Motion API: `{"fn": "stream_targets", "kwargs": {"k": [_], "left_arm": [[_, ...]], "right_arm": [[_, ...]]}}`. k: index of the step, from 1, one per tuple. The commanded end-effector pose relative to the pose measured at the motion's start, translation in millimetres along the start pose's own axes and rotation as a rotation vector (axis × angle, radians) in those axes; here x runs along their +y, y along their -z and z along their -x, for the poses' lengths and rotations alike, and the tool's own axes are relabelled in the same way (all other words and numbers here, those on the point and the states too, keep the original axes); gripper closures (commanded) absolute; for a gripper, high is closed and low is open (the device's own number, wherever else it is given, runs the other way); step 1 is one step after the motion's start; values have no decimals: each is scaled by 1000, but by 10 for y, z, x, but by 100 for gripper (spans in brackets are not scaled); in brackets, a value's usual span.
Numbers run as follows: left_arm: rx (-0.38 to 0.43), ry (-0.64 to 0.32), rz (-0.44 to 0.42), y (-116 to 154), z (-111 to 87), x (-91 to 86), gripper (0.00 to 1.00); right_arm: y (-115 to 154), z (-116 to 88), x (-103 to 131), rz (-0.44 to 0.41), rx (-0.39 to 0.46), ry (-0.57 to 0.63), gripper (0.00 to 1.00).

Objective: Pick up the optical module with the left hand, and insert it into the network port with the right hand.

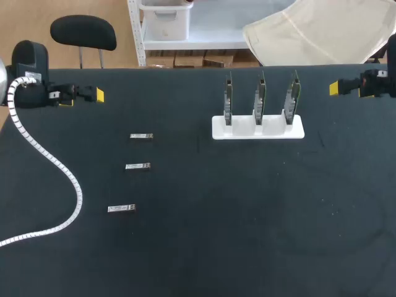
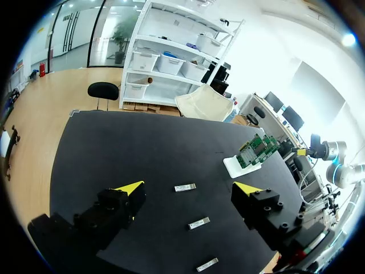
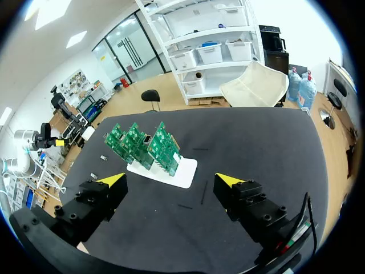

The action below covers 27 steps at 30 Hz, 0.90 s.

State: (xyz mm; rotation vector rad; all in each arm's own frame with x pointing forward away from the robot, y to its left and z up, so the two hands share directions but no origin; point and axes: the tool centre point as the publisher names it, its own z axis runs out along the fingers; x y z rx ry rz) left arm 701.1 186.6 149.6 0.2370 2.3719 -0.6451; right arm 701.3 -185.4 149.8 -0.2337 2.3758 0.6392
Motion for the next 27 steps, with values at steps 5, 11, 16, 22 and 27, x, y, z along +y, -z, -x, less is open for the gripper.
{"fn": "stream_targets", "kwargs": {"k": [5,11,16,22,27], "left_arm": [[2,1,4,2,1,-10,0],[2,1,4,2,1,-10,0],[2,1,4,2,1,-10,0],[-10,-76,7,6,1,-27,0],[35,-292,29,-15,-13,-49,0]], "right_arm": [[11,-6,13,-6,-1,-1,0],[11,-6,13,-6,-1,-1,0],[11,-6,13,-6,-1,-1,0],[11,-6,13,-6,-1,-1,0],[11,-6,13,-6,-1,-1,0]]}}
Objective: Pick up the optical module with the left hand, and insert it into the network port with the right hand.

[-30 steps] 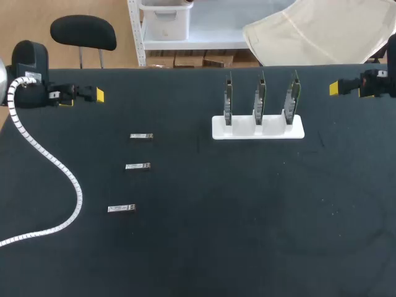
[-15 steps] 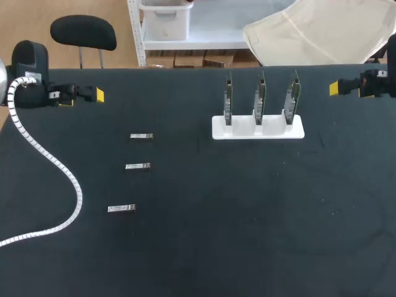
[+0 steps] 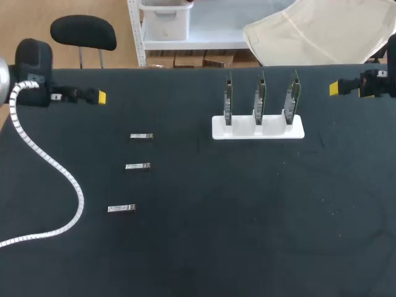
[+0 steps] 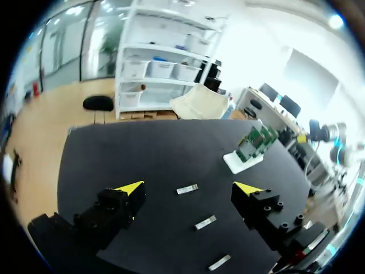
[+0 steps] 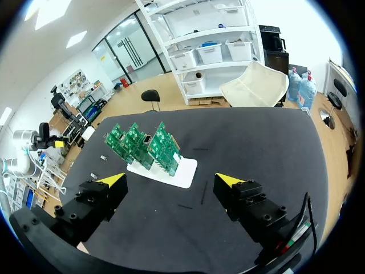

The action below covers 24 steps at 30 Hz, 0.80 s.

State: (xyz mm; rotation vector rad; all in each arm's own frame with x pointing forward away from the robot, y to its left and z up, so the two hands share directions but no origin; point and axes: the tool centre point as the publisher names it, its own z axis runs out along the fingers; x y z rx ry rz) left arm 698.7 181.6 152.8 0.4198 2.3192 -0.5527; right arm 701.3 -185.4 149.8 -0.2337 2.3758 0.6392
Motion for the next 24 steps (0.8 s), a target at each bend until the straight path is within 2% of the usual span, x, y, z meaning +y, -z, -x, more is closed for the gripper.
{"fn": "stream_targets", "kwargs": {"k": [1,5,6,7,9,12,15,16,18,20,24], "left_arm": [[60,-154,8,-37,-23,20,0],[119,-251,-50,-78,-59,40,0],[162,-305,-72,-117,-95,51,0],[169,-348,-68,-142,-116,57,0],[218,-401,-123,-186,-143,60,0],[257,-481,-135,-268,-176,63,0],[244,-531,-129,-342,-195,66,0],[223,-518,-151,-341,-191,49,0],[166,-422,-193,-307,-122,24,0],[107,-284,-229,-246,-35,22,0],[107,-284,-229,-246,-35,22,0]], "right_arm": [[11,-6,13,-6,-1,-1,0],[11,-6,13,-6,-1,-1,0],[11,-6,13,-6,-1,-1,0],[11,-6,13,-6,-1,-1,0],[11,-6,13,-6,-1,-1,0],[11,-6,13,-6,-1,-1,0],[11,-6,13,-6,-1,-1,0],[11,-6,13,-6,-1,-1,0],[11,-6,13,-6,-1,-1,0],[11,-6,13,-6,-1,-1,0],[11,-6,13,-6,-1,-1,0]]}}
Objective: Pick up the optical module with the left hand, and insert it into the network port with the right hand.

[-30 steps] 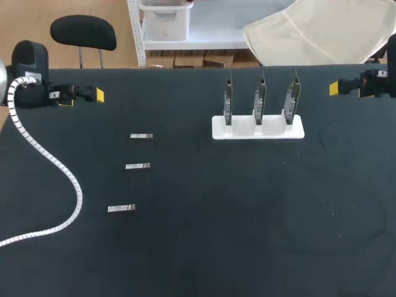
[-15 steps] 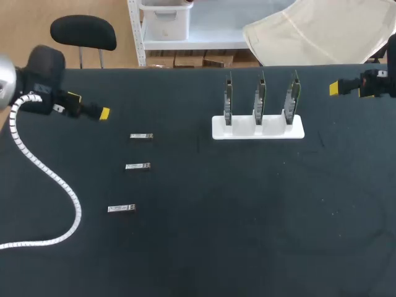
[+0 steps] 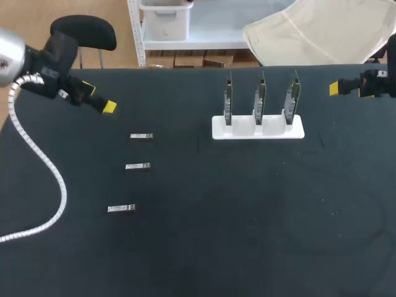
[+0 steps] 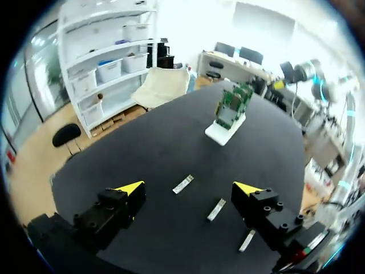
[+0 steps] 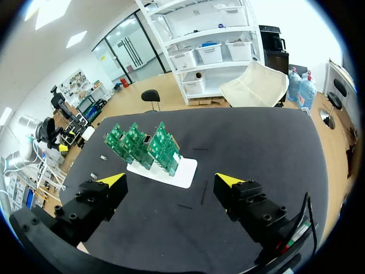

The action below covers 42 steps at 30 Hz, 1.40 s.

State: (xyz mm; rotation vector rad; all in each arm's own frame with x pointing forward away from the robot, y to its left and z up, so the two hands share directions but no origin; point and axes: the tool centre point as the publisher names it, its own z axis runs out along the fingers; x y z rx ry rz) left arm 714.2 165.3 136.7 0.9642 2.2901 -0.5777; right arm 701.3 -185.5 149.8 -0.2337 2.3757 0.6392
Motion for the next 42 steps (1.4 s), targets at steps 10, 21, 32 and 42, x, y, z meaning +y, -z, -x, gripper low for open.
{"fn": "stream_targets", "kwargs": {"k": [10,21,32,42], "left_arm": [[-74,49,-39,24,-71,22,0],[122,-338,-8,-132,-36,33,0],[317,-646,-118,-494,-39,11,0],[255,-594,-160,-523,-22,-23,0]], "right_arm": [[11,-6,13,-6,-1,-1,0],[11,-6,13,-6,-1,-1,0],[11,-6,13,-6,-1,-1,0],[11,-6,13,-6,-1,-1,0]]}}
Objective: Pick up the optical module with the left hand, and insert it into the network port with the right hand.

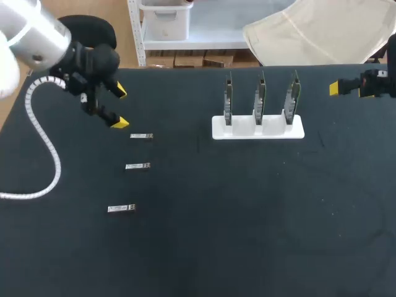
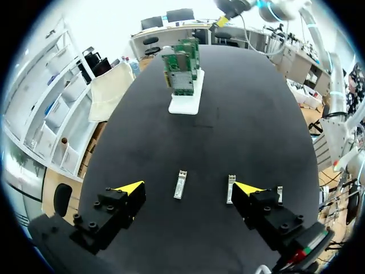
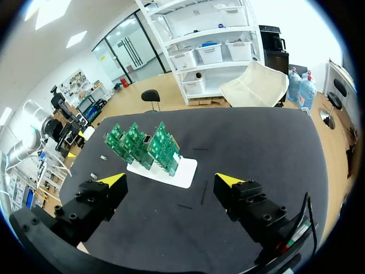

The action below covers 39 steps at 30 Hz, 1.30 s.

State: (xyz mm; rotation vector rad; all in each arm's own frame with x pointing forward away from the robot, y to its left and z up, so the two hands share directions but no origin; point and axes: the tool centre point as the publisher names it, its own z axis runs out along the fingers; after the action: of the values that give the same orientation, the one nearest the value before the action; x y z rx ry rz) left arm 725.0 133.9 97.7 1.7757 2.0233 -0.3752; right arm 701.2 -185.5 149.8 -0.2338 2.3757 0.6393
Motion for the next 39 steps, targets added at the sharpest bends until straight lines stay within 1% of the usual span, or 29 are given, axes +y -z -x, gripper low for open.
{"fn": "stream_targets", "kwargs": {"k": [1,14,16,22,23,28,31,33,35,37,38,39], "left_arm": [[3,-2,-22,-7,-4,42,0],[3,-2,-22,-7,-4,42,0],[126,-63,9,-32,-13,22,0],[223,-95,22,-142,-25,5,0],[251,-107,20,-182,-32,1,0],[293,-146,3,-319,-43,-3,0],[318,-149,-14,-406,-67,-18,0],[310,-135,-34,-456,-95,-13,0],[349,-139,-35,-498,-114,-3,0],[370,-128,-44,-526,-134,15,0],[372,-122,-47,-532,-140,24,0],[347,-108,-55,-533,-147,35,0]], "right_arm": [[11,-6,13,-6,-1,-1,0],[11,-6,13,-6,-1,-1,0],[11,-6,13,-6,-1,-1,0],[11,-6,13,-6,-1,-1,0],[11,-6,13,-6,-1,-1,0],[11,-6,13,-6,-1,-1,0],[11,-6,13,-6,-1,-1,0],[11,-6,13,-6,-1,-1,0],[11,-6,13,-6,-1,-1,0],[11,-6,13,-6,-1,-1,0],[11,-6,13,-6,-1,-1,0],[11,-6,13,-6,-1,-1,0]]}}
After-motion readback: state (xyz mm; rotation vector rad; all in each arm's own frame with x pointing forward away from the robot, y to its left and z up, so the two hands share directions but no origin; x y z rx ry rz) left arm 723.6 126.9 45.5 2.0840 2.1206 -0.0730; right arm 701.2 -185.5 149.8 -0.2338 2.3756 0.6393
